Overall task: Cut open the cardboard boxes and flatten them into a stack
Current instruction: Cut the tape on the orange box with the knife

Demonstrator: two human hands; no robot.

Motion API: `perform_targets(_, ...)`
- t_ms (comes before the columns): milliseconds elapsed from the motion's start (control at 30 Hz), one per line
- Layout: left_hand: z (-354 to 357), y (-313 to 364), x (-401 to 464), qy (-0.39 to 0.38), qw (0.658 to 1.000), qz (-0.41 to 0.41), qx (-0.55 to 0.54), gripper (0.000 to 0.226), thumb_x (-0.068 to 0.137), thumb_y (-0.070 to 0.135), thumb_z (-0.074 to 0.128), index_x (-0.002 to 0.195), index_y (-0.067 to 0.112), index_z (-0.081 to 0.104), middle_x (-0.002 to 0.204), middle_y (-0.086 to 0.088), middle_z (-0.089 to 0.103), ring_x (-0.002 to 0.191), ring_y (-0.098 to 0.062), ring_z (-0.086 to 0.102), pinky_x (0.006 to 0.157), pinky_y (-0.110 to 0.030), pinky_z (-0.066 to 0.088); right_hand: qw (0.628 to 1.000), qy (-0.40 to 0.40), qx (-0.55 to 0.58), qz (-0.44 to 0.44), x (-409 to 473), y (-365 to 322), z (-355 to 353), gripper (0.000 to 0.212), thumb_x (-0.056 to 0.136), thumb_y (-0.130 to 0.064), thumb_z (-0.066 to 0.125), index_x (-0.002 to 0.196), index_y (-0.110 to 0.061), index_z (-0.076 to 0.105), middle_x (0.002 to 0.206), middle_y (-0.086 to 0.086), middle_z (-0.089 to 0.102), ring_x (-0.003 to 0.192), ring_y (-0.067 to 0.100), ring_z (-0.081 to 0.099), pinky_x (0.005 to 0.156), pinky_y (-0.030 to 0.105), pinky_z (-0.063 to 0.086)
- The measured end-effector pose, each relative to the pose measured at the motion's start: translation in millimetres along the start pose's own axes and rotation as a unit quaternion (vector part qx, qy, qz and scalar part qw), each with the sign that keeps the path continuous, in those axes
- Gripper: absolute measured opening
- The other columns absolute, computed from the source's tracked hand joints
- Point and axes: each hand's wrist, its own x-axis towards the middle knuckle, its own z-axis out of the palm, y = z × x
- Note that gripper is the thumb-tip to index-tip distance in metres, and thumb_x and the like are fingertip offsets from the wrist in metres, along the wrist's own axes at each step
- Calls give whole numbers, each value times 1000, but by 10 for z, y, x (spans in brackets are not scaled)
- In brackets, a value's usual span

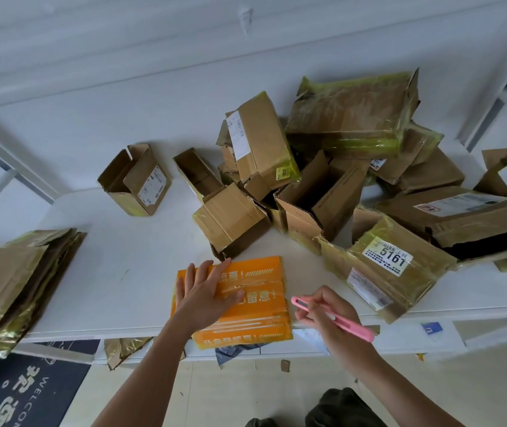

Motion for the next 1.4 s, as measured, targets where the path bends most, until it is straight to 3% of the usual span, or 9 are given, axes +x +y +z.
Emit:
perform_targets(100, -76, 27, 6, 1, 1000, -5, 21, 80, 80, 81, 39, 149, 49, 16, 155, 11, 23, 146, -23, 11, 119, -59, 3, 999, 16, 32, -6, 53, -69, -21, 10, 97, 4, 51, 86, 6, 52, 84, 14, 67, 86, 25, 70, 76, 31, 59)
perform_targets(333, -236, 77, 43, -25, 999, -26, 26, 80, 79, 77, 54, 147, 47, 25, 151, 7, 29, 145, -27, 17, 118, -62, 0, 990, 75, 116, 2, 185, -120, 96, 5, 98, -3, 51, 101, -1, 55, 84, 10, 67, 90, 30, 70, 82, 42, 59)
perform_targets(700, -407, -329, 28, -26, 993, -112, -26, 74, 80, 78, 50, 142, 43, 32, 148, 1, 33, 141, -31, 24, 118, -57, 10, 994, 73, 76, 10, 139, -139, 594, 9, 101, -16, 50, 105, -8, 51, 97, 9, 68, 88, 25, 74, 80, 45, 61)
perform_targets(833, -442, -494, -1, -5, 982, -183, -39, 81, 81, 81, 43, 145, 34, 35, 148, -8, 33, 140, -39, 29, 117, -59, 13, 996, 50, 76, 6, 222, -195, 900, 12, 103, -18, 47, 107, -7, 50, 104, 8, 67, 95, 19, 73, 82, 35, 60)
perform_targets(1000, -525, -577, -45, 1, 967, -241, -86, 89, 74, 85, 50, 141, 28, 39, 145, -10, 38, 135, -40, 37, 109, -60, 33, 997, 27, 75, 11, 326, -260, 1177, 14, 103, -22, 47, 107, -8, 49, 105, 8, 68, 96, 16, 72, 80, 29, 59)
perform_targets(1167, -547, -422, -54, -13, 963, -262, -64, 101, 62, 95, 46, 134, 24, 47, 132, -7, 54, 118, -32, 56, 99, -49, 47, 997, 44, 69, 13, 390, -199, 1278, 14, 103, -22, 47, 104, -9, 49, 109, 8, 67, 95, 15, 72, 78, 29, 60)
perform_targets(1233, -547, -340, -77, -26, 964, -258, -55, 104, 59, 98, 40, 132, 24, 51, 127, -3, 60, 113, -28, 60, 95, -44, 51, 997, 62, 39, -8, 382, -156, 1288, 13, 103, -25, 48, 102, -11, 50, 104, 9, 67, 91, 14, 73, 71, 30, 60)
perform_targets(1333, -544, -174, -86, -42, 967, -248, -50, 97, 67, 96, 37, 130, 24, 53, 124, 0, 64, 110, -26, 63, 93, -39, 52, 993, 104, -5, -61, 357, -126, 1285, 14, 100, -29, 51, 98, -15, 51, 80, 8, 64, 73, 28, 66, 63, 46, 56)
perform_targets(1400, -561, -58, -80, -54, 953, -261, -146, 96, 70, 90, 45, 135, 20, 47, 125, -5, 62, 102, -32, 67, 83, -44, 59, 990, 120, -9, -75, 396, -163, 1244, 15, 100, -30, 50, 96, -16, 51, 77, 11, 62, 71, 32, 63, 63, 49, 54)
